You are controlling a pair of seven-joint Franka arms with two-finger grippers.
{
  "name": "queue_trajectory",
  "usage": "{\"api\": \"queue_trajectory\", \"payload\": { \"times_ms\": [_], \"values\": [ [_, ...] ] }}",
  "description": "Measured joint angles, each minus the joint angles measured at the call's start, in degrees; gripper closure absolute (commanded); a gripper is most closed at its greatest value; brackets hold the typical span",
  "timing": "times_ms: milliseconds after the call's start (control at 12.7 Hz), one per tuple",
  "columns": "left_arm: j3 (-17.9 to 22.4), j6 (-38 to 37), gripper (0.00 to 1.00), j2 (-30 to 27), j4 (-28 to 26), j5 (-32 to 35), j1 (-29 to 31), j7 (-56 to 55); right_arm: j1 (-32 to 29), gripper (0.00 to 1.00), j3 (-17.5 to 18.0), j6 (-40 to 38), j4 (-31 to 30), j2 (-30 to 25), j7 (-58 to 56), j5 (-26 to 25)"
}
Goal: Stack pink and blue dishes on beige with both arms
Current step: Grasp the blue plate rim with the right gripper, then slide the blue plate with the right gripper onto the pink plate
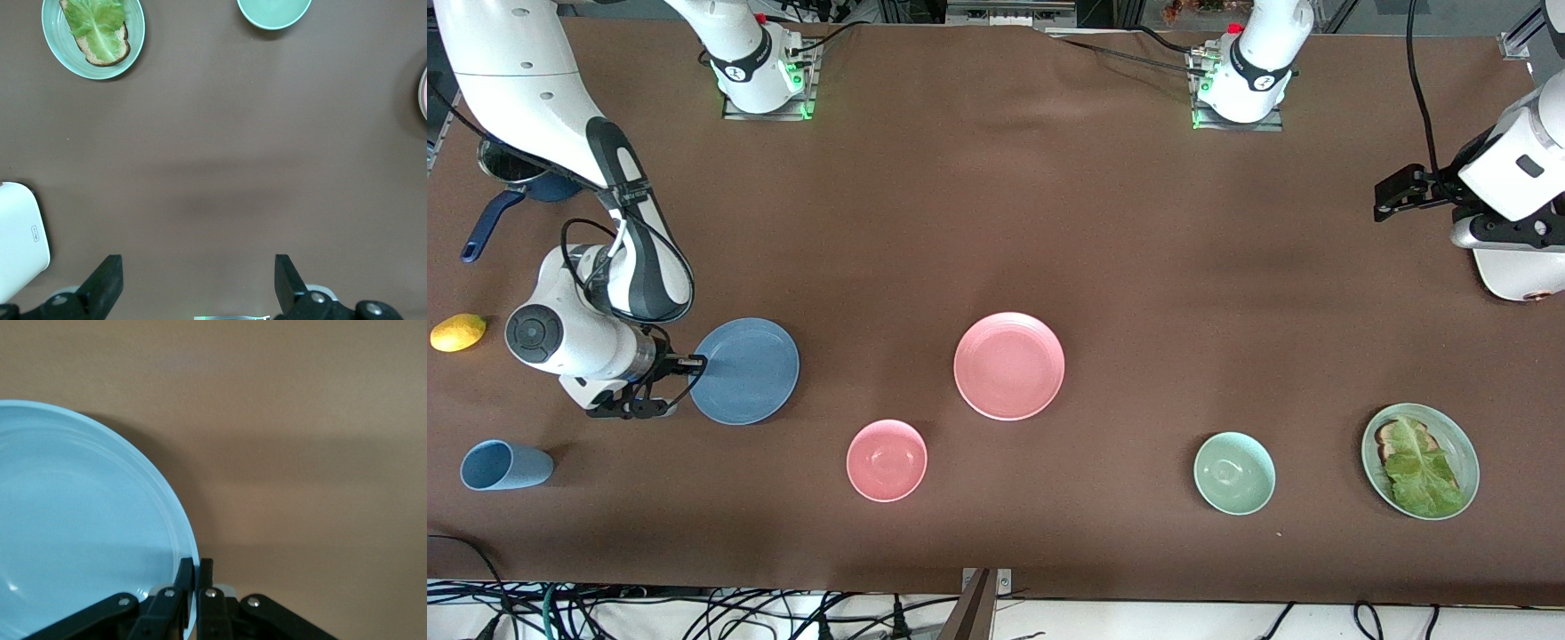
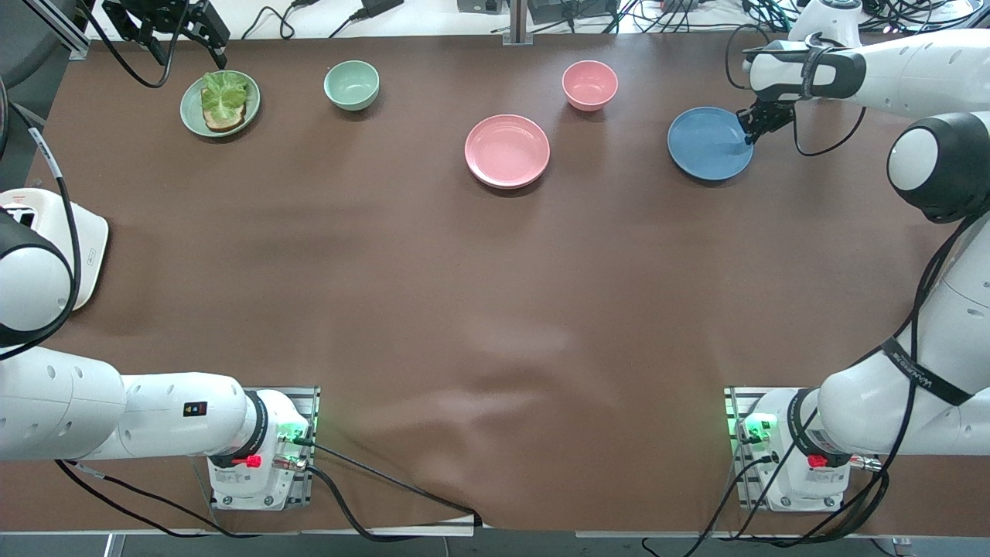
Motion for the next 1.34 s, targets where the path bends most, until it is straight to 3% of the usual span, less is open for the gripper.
{"api": "queue_trajectory", "payload": {
  "times_ms": [393,707,942,1335],
  "values": [
    [0.0,0.0,0.0,0.0,0.0,0.0,0.0,0.0,0.15,1.0,2.3,-3.76,1.53,-5.15,-0.57,-0.01],
    [-0.01,0.0,0.0,0.0,0.0,0.0,0.0,0.0,0.47,1.0,4.82,-12.81,8.69,-6.3,-0.57,0.0],
    [-0.01,0.0,0.0,0.0,0.0,0.0,0.01,0.0,1.9,1.0,5.41,-14.83,10.93,-6.29,-0.25,0.0],
    [0.06,0.0,0.0,0.0,0.0,0.0,0.1,0.0,8.64,1.0,5.87,-15.23,11.09,-6.27,11.97,1.79]
  ]
}}
